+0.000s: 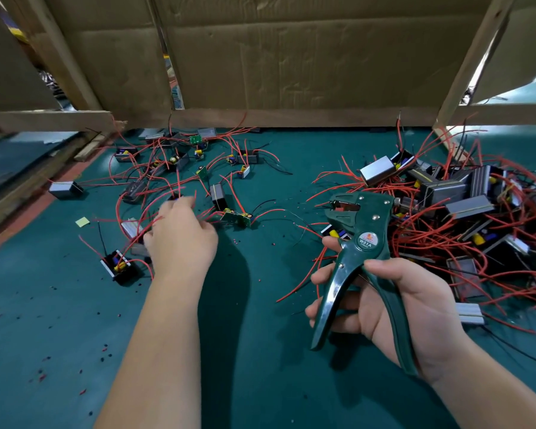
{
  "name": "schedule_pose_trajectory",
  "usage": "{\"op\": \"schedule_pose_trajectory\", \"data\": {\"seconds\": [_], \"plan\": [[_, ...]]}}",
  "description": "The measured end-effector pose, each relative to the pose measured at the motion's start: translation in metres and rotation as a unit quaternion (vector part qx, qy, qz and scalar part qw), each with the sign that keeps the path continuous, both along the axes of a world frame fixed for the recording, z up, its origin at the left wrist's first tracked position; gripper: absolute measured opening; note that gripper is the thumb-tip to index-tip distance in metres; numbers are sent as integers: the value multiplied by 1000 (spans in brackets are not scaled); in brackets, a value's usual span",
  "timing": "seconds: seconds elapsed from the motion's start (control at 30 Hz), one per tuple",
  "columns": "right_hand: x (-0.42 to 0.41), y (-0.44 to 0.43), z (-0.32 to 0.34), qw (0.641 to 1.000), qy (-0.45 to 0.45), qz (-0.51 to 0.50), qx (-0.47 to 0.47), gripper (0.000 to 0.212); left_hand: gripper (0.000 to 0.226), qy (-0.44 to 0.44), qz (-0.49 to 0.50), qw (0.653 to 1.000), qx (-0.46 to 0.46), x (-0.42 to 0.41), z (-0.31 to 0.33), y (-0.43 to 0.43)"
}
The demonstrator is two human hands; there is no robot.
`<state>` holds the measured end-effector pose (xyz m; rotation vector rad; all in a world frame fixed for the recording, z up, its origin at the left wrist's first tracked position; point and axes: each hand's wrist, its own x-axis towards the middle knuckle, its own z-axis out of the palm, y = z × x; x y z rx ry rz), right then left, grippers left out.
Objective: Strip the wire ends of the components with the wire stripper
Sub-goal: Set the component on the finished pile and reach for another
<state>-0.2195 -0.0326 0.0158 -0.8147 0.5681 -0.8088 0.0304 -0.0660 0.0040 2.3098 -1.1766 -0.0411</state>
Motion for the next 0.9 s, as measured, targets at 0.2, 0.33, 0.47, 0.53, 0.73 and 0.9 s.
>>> {"op": "schedule_pose_trajectory", "data": {"seconds": [0.2, 0.33, 0.47, 0.53, 0.73, 0.9], "plan": [[-1, 0, 1, 1000, -2, -1, 2, 91, 80, 250, -151, 931, -219, -11, 15, 2], [-1, 0, 2, 1000, -8, 0, 4, 90, 87, 27, -163, 959, -230, -17, 23, 12], [0, -1, 1, 1000, -4, -3, 7, 93, 76, -49, 55, 990, -121, -22, 29, 18], [0, 0, 0, 1000, -3, -2, 8, 93, 77, -25, 122, 992, -18, -15, 29, 21], [1, 1, 0, 1000, -13, 8, 14, 90, 63, 113, 112, 981, 108, 8, 23, 21], [0, 2, 0, 1000, -13, 7, 12, 88, 62, 103, 49, 993, 16, -7, 23, 17]]}}
